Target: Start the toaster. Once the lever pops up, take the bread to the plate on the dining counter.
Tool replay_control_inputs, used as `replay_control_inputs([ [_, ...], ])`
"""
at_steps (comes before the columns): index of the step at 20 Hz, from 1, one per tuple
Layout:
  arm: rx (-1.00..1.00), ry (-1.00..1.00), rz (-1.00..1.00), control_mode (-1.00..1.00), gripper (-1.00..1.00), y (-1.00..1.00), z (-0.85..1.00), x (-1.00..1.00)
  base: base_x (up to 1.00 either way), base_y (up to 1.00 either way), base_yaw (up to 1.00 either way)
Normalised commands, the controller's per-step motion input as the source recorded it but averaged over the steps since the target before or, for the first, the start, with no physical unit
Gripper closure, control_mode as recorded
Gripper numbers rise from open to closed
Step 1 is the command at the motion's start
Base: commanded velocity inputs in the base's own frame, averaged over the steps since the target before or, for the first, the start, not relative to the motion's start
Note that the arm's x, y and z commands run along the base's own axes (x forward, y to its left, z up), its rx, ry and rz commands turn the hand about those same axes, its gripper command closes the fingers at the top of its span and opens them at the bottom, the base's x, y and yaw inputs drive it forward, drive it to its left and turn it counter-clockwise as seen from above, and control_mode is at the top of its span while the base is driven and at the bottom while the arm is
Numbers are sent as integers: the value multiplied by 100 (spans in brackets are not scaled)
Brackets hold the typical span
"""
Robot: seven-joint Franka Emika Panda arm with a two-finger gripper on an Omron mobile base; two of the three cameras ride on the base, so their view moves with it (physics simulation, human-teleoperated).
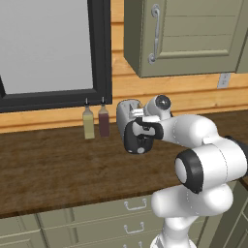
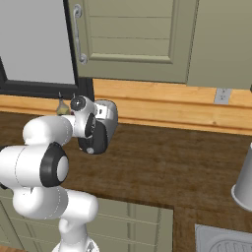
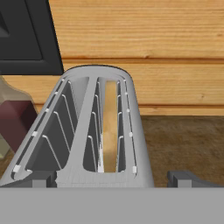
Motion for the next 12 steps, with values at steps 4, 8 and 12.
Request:
replay_control_inputs([
  [4,0,0,0,-100,-100,0,0,0,0,0,0],
  [8,0,0,0,-100,-100,0,0,0,0,0,0],
  [12,0,0,0,-100,-100,0,0,0,0,0,0],
])
